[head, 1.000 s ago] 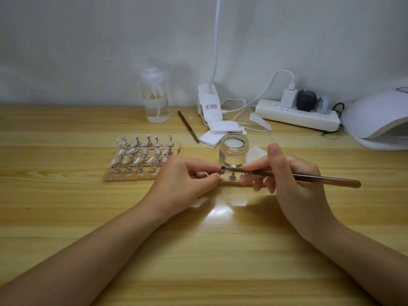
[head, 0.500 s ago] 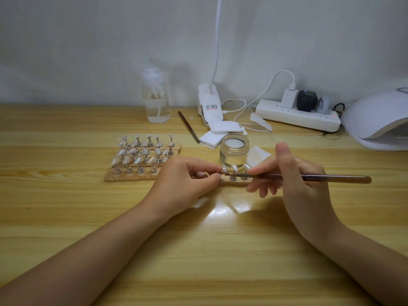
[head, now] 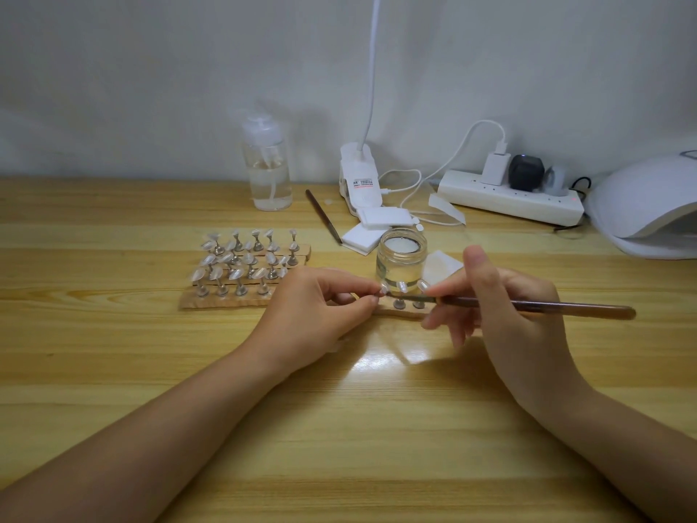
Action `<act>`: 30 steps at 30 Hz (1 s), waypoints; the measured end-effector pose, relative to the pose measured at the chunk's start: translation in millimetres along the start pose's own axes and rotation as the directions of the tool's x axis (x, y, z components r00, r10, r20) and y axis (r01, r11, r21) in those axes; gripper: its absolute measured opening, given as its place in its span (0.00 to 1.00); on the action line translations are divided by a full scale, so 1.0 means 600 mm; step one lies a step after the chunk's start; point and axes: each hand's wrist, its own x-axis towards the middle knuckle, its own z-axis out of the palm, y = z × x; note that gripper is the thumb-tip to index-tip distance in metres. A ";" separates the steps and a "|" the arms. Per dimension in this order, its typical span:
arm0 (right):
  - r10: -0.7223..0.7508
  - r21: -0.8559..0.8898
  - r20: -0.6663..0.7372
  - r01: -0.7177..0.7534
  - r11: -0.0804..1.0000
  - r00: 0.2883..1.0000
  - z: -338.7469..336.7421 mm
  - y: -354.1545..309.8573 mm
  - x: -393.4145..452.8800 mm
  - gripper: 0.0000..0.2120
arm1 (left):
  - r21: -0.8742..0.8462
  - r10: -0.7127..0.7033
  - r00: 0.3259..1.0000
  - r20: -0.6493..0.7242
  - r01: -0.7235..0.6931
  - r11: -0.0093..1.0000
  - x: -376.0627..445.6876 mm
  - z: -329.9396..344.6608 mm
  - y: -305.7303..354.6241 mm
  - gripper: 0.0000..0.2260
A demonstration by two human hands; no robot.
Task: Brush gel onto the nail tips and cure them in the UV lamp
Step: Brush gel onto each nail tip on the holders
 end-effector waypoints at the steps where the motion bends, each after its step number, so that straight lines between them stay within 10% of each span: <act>1: 0.005 0.013 -0.008 -0.005 1.000 1.000 -0.002 0.000 -0.002 0.23 | -0.003 0.003 1.000 0.000 -0.003 1.000 0.000 0.000 0.000 0.10; 30: -0.064 0.017 -0.064 0.065 0.998 0.996 -0.005 0.011 0.001 0.23 | -0.100 0.040 0.999 0.024 -0.037 0.994 -0.003 -0.001 0.008 0.06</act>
